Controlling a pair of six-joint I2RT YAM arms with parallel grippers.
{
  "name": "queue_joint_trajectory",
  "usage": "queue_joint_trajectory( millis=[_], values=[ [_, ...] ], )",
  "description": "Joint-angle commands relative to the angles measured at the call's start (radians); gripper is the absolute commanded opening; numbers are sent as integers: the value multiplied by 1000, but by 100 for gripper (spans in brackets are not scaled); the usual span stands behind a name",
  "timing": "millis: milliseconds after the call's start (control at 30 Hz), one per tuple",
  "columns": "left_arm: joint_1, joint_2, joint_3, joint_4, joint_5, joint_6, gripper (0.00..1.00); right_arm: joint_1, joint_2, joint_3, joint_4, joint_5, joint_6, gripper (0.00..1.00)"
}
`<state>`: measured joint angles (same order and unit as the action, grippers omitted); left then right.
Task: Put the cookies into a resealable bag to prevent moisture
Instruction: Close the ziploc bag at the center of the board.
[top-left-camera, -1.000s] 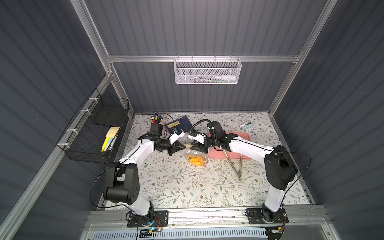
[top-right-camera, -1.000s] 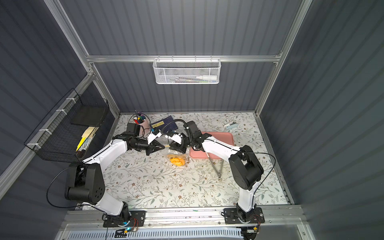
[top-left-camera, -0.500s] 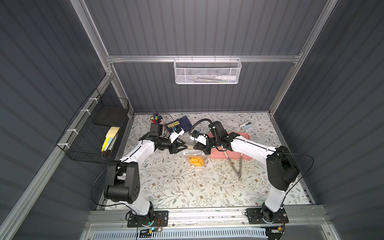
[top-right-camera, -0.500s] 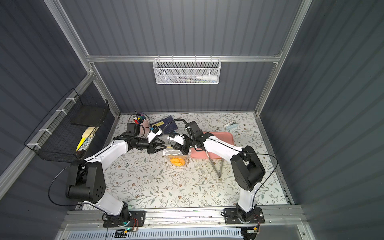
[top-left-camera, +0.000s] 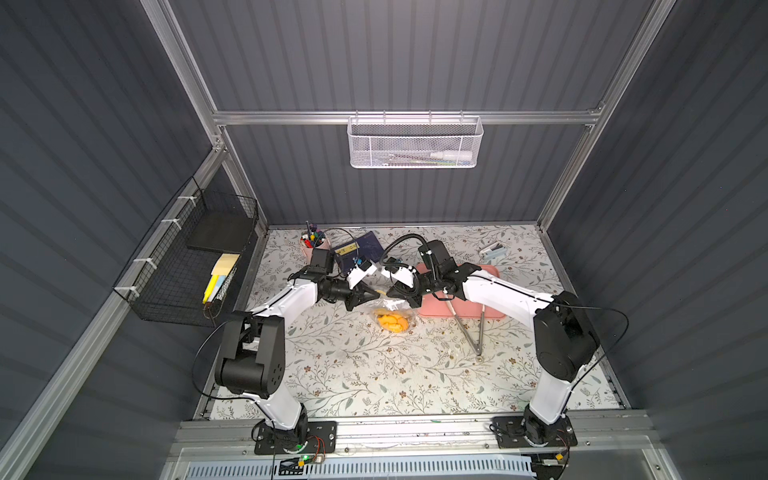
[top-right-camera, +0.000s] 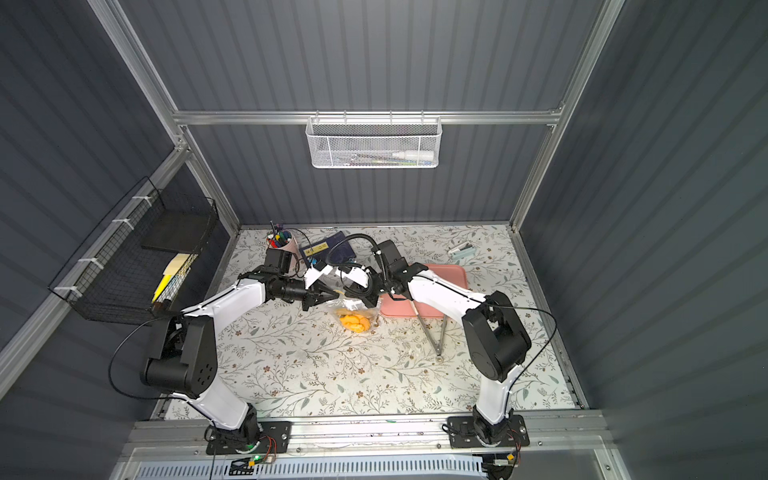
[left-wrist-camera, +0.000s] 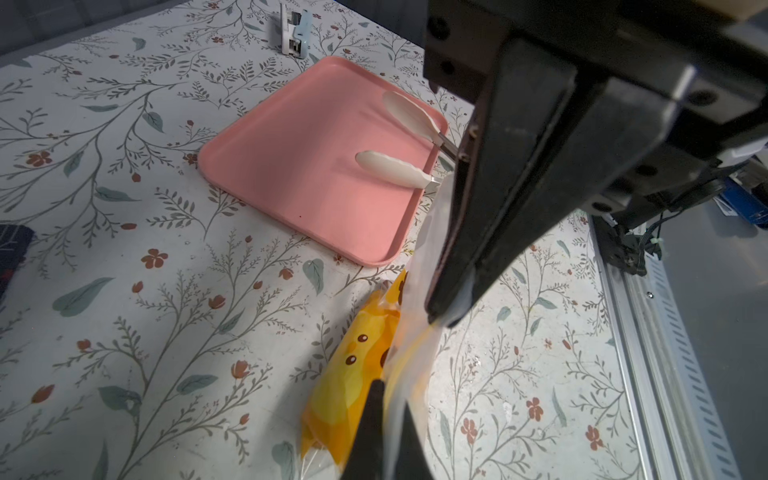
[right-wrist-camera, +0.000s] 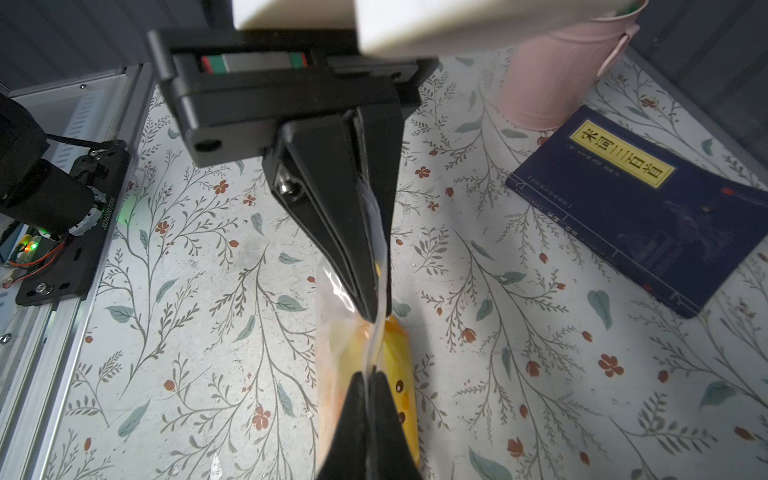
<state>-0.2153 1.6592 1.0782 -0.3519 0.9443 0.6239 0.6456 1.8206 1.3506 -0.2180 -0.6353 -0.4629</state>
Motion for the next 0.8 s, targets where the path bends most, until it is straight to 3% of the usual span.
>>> queue_joint_trajectory(
  millis=[0,67,167,233,300,367,567,667,767],
  values=[
    [-2,5,24,-6,49,9,0,-6,3,13,-18,-28,1,0],
    [-1,2,25,-11,44,6,0,-9,3,10,-19,-30,2,0],
    [-1,2,24,-21,47,9,35,-10,3,10,-18,-33,4,0],
    [-1,2,24,-25,57,8,43,-10,3,10,-15,-31,3,0],
    [-1,-1,24,-24,61,8,39,-11,3,10,-17,-31,2,0],
    [0,-1,25,-31,54,13,3,-12,3,7,-16,-32,2,0],
    [8,1,47,-107,16,51,0,-19,-5,2,-22,-33,-1,0],
    [17,-18,43,-109,4,40,40,-21,-7,-1,-26,-32,-6,0],
    [23,-48,20,-83,-2,32,44,-20,-8,-2,-30,-35,-8,0]
  ],
)
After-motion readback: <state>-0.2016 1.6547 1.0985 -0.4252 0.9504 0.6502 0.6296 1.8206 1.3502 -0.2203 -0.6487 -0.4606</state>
